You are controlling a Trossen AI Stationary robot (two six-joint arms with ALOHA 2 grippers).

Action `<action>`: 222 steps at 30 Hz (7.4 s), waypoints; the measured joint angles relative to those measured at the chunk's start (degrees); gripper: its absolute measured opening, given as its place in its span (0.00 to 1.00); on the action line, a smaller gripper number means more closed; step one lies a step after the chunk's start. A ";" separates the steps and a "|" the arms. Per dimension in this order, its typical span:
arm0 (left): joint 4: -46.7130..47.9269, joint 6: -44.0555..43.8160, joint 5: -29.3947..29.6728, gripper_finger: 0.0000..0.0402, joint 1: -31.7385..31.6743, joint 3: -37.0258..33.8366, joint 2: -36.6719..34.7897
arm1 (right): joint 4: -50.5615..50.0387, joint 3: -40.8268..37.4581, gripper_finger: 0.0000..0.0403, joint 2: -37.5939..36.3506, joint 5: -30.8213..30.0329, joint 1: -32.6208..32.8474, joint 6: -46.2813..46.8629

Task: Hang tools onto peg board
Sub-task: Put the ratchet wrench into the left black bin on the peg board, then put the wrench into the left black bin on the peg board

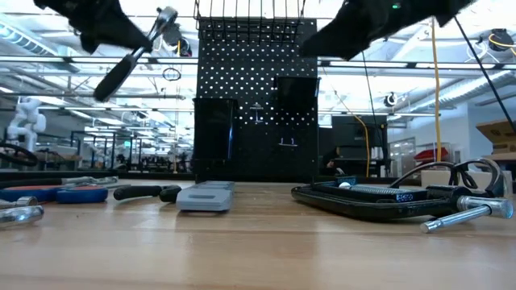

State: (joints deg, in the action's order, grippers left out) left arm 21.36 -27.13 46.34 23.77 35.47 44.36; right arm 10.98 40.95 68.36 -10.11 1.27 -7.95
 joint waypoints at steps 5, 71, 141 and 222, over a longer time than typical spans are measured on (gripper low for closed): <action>-15.18 11.81 -0.07 0.04 -0.56 -3.40 -1.12 | 11.34 -6.65 0.43 -6.71 -0.02 -0.51 0.11; -105.17 2.10 -15.65 0.04 -48.24 -15.11 35.62 | 16.52 -7.89 0.43 0.70 2.91 -0.43 6.30; -95.33 14.10 -24.13 0.40 -48.13 -14.33 39.91 | 16.24 -7.89 0.43 0.65 2.91 -0.43 6.59; 1.76 -5.40 -23.04 0.64 0.68 -4.10 14.34 | 10.86 -3.77 0.43 1.51 9.60 9.12 20.20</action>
State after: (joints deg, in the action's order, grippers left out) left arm 23.11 -32.53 23.30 24.45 31.38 58.70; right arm 21.84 37.18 69.87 -0.51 10.39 12.25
